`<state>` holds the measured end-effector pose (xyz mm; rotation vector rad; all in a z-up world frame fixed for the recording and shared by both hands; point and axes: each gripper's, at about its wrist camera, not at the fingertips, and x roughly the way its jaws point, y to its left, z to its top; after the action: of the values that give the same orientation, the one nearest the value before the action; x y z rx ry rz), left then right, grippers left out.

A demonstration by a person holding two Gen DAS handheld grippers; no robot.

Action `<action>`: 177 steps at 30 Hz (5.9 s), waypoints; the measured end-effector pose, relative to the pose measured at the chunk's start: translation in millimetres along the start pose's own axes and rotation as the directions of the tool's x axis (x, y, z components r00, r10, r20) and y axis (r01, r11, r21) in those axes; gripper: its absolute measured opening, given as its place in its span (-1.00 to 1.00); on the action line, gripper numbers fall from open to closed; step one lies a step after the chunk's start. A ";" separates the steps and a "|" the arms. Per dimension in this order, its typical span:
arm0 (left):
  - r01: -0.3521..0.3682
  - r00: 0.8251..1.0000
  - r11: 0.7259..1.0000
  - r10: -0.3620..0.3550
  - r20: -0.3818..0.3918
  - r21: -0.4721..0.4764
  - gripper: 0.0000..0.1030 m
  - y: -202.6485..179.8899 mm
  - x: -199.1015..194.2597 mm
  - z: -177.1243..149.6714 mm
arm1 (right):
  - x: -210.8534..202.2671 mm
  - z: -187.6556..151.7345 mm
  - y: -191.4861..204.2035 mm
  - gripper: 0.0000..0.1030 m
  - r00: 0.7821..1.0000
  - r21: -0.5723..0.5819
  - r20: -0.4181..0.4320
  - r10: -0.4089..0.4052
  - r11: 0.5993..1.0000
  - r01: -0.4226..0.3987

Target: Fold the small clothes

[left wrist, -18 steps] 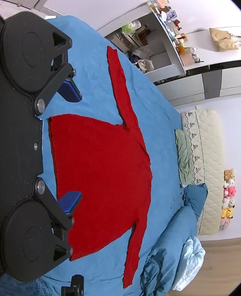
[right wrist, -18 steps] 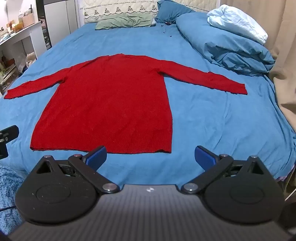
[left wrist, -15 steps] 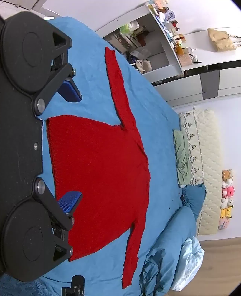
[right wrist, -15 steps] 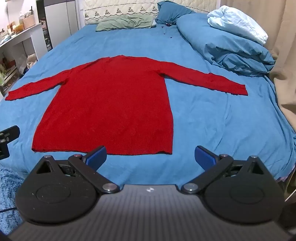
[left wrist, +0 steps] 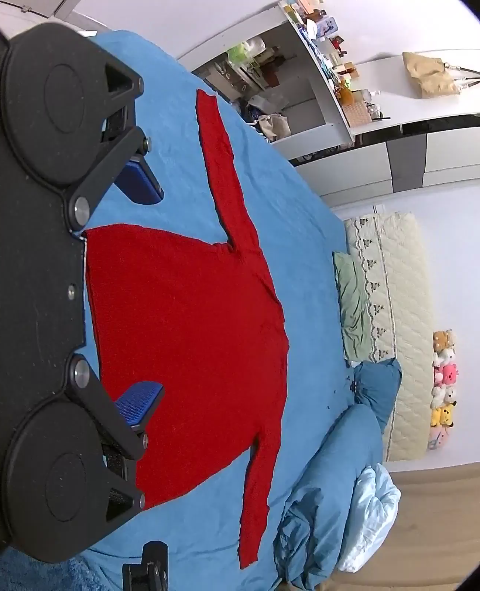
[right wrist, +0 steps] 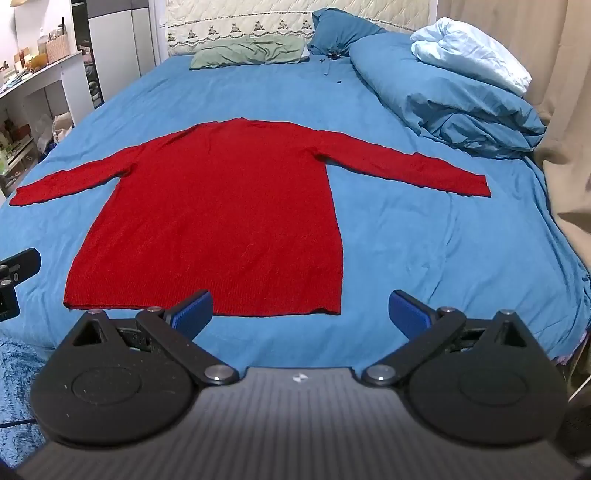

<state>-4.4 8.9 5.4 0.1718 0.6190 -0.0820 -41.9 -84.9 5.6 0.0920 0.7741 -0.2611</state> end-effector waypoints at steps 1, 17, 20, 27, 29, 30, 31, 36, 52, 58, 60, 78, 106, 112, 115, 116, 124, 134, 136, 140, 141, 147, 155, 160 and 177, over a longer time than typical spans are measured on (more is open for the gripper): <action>0.001 1.000 1.000 -0.001 0.001 0.000 1.00 1.1 0.2 -0.1 | 0.4 -0.2 -0.2 1.00 1.000 0.001 -0.001 0.001 1.000 -0.001; 0.007 1.000 1.000 -0.007 0.006 -0.008 1.00 3.8 -1.5 -0.4 | 7.0 1.7 -4.8 1.00 1.000 0.002 -0.010 0.011 1.000 -0.011; 0.007 1.000 1.000 -0.007 0.006 -0.009 1.00 3.2 -1.7 -0.2 | 7.4 0.8 -4.2 1.00 1.000 0.001 -0.010 0.011 1.000 -0.011; 0.013 1.000 1.000 -0.013 0.004 -0.015 1.00 3.8 -1.3 0.2 | 10.4 0.2 -3.6 1.00 1.000 -0.008 -0.015 0.014 1.000 -0.014; 0.014 1.000 1.000 -0.014 0.003 -0.018 1.00 3.3 -1.2 0.1 | 11.2 0.5 -3.4 1.00 1.000 -0.009 -0.016 0.014 1.000 -0.014; 0.016 1.000 1.000 -0.016 0.002 -0.020 1.00 3.4 -1.3 0.0 | 11.4 0.2 -3.3 1.00 1.000 -0.008 -0.017 0.014 1.000 -0.014; 0.016 1.000 1.000 -0.016 0.001 -0.021 1.00 3.4 -0.8 0.5 | 11.9 0.4 -3.5 1.00 1.000 -0.006 -0.017 0.015 1.000 -0.015; 0.016 1.000 1.000 -0.016 0.001 -0.021 1.00 3.9 -0.8 0.4 | 11.4 0.9 -4.3 1.00 1.000 -0.007 -0.017 0.016 1.000 -0.016; 0.015 1.000 1.000 -0.015 -0.004 -0.025 1.00 6.6 0.4 1.6 | 11.8 0.9 -4.4 1.00 1.000 -0.009 -0.016 0.015 1.000 -0.015; 0.015 1.000 0.999 -0.015 -0.004 -0.029 1.00 5.5 0.0 2.5 | 11.0 0.9 -4.2 1.00 1.000 -0.011 -0.014 0.018 1.000 -0.018; 0.016 1.000 0.999 -0.017 -0.004 -0.031 1.00 5.6 -0.2 2.4 | 10.8 1.5 -4.1 1.00 1.000 -0.013 -0.014 0.018 1.000 -0.018; 0.016 1.000 0.999 -0.016 -0.006 -0.041 1.00 3.6 -1.4 5.0 | 8.8 4.6 1.5 1.00 1.000 -0.023 -0.010 0.022 0.999 -0.022; 0.281 0.959 0.953 -0.284 0.015 0.116 1.00 -137.3 244.6 194.9 | 174.4 139.9 -212.7 1.00 0.977 0.296 0.121 -0.175 0.946 0.133; 0.286 0.956 0.957 -0.281 -0.087 0.042 1.00 -166.5 346.1 195.0 | 266.5 121.5 -274.3 1.00 0.975 0.421 0.079 -0.209 0.893 0.157; 0.301 0.946 0.952 -0.293 -0.138 0.046 1.00 -179.5 381.0 187.0 | 303.4 112.3 -295.4 1.00 0.969 0.463 0.080 -0.234 0.869 0.172; 0.296 0.946 0.954 -0.285 -0.154 0.056 1.00 -184.5 392.6 183.9 | 315.6 110.4 -301.8 1.00 0.968 0.474 0.080 -0.239 0.863 0.174; 0.288 0.935 0.957 -0.277 -0.223 0.016 1.00 -213.7 455.7 172.5 | 391.1 102.9 -342.7 1.00 0.960 0.588 0.051 -0.275 0.786 0.194; 0.258 0.935 0.964 -0.235 -0.266 0.056 1.00 -241.6 485.0 168.0 | 412.7 115.7 -358.5 0.11 0.941 0.610 0.084 -0.328 0.764 0.211; 0.275 0.920 0.961 -0.252 -0.301 0.036 1.00 -241.1 495.4 173.0 | 413.8 119.0 -362.7 -0.38 0.939 0.625 0.070 -0.337 0.749 0.222; 0.314 0.888 0.949 -0.279 -0.364 0.039 1.00 -238.0 506.9 183.2 | 409.4 125.5 -371.4 -0.59 0.948 0.666 0.071 -0.311 0.722 0.187; 0.326 0.881 0.944 -0.286 -0.376 0.044 1.00 -236.7 507.2 185.5 | 406.7 129.4 -371.5 -0.60 0.949 0.667 0.076 -0.306 0.723 0.180; 0.343 0.906 0.939 -0.338 -0.256 -0.028 0.98 -187.7 484.3 204.9 | 371.4 181.4 -344.7 -0.61 0.954 0.604 0.202 -0.220 0.795 0.055; 0.271 0.958 0.960 -0.276 -0.080 -0.067 1.00 -78.4 442.1 222.6 | 338.4 281.6 -217.6 -0.61 0.905 0.408 0.409 0.117 0.864 -0.295; 0.227 0.968 0.968 -0.236 -0.086 -0.106 1.00 -26.7 447.0 197.1 | 376.7 287.5 -95.5 -0.61 0.860 0.222 0.345 0.375 0.858 -0.463; 0.355 0.930 0.935 -0.354 -0.104 -0.009 1.00 -42.9 452.7 172.4 | 419.7 208.1 -22.6 1.00 0.911 -0.045 0.223 0.346 0.938 -0.345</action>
<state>455.8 -76.4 -126.4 0.0720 0.7489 -0.4288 380.6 -227.1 -140.0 0.1889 0.5171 0.0683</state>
